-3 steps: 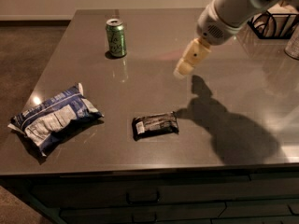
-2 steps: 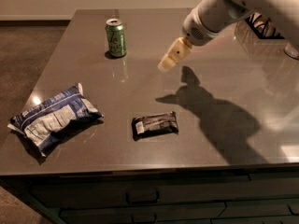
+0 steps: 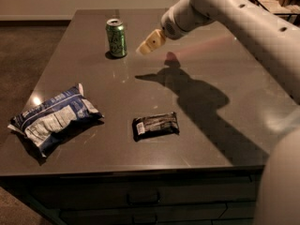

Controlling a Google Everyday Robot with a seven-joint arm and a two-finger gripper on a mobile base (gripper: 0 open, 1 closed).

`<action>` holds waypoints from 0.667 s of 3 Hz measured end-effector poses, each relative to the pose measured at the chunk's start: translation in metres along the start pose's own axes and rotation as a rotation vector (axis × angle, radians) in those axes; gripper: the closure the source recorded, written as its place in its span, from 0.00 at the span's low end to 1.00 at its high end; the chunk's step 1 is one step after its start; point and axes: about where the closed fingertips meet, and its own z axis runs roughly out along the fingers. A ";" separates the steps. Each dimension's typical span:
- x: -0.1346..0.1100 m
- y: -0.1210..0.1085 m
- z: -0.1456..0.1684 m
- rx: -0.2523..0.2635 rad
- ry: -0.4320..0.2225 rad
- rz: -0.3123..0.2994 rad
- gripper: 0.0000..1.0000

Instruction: Move green can near blue chip bag

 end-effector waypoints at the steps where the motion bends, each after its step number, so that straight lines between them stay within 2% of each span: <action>1: -0.023 0.000 0.035 -0.010 -0.051 0.034 0.00; 2: -0.047 0.011 0.068 -0.038 -0.082 0.037 0.00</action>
Offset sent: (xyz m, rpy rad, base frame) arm 0.0671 0.1072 -0.0125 0.1340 -0.0208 0.0426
